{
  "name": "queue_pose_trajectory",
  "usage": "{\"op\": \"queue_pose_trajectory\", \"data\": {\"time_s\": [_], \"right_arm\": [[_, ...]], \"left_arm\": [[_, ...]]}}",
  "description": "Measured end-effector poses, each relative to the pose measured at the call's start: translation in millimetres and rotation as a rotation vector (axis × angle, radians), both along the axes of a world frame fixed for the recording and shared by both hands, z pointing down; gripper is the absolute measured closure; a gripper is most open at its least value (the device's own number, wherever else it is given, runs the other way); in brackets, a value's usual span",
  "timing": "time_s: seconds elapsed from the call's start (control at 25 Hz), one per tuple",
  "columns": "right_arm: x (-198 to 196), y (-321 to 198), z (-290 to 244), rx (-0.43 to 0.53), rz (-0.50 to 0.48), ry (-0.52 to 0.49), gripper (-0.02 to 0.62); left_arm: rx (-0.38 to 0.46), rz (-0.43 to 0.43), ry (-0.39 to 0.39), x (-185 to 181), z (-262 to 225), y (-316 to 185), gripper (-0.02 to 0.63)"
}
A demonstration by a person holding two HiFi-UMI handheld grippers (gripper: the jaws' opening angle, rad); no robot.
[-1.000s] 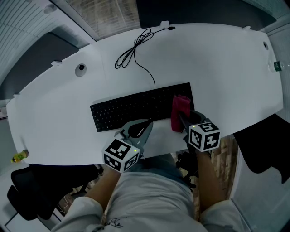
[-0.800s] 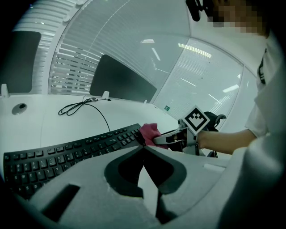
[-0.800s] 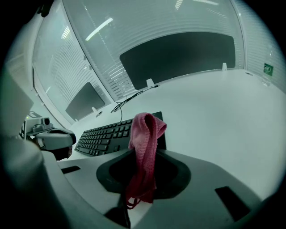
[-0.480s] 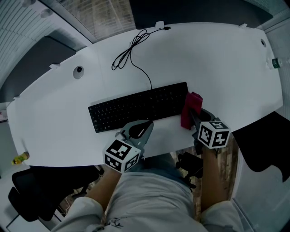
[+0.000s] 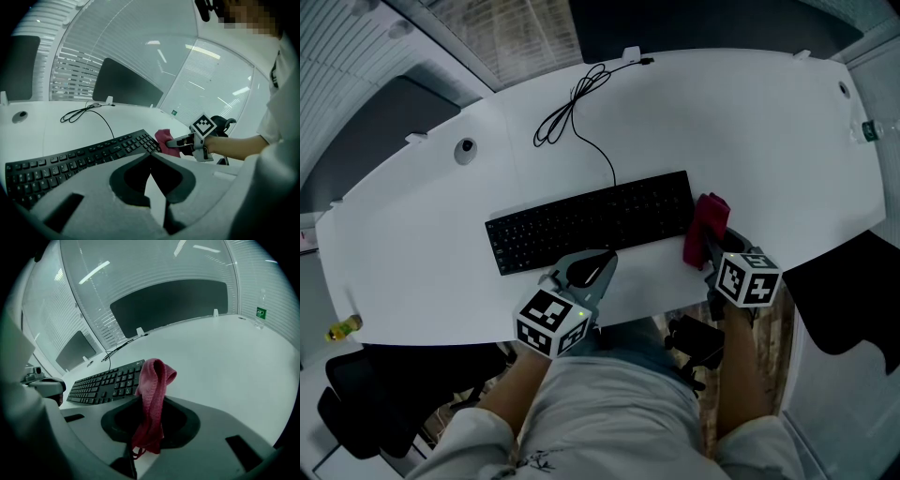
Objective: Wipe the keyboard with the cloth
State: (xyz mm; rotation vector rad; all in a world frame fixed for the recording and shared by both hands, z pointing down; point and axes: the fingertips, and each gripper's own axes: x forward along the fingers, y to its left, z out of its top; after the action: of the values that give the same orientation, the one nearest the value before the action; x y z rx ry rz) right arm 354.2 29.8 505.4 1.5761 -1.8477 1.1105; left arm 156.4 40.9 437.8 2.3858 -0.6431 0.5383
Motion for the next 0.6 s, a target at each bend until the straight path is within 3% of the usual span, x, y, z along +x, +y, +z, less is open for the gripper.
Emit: {"op": "queue_pose_trajectory", "data": {"time_s": [0.6], "right_arm": [[9,9,-9,0.020,0.057,0.029,0.514]], "left_arm": [[0.019,0.004,0.003,-13,-8,3,0.595]]}}
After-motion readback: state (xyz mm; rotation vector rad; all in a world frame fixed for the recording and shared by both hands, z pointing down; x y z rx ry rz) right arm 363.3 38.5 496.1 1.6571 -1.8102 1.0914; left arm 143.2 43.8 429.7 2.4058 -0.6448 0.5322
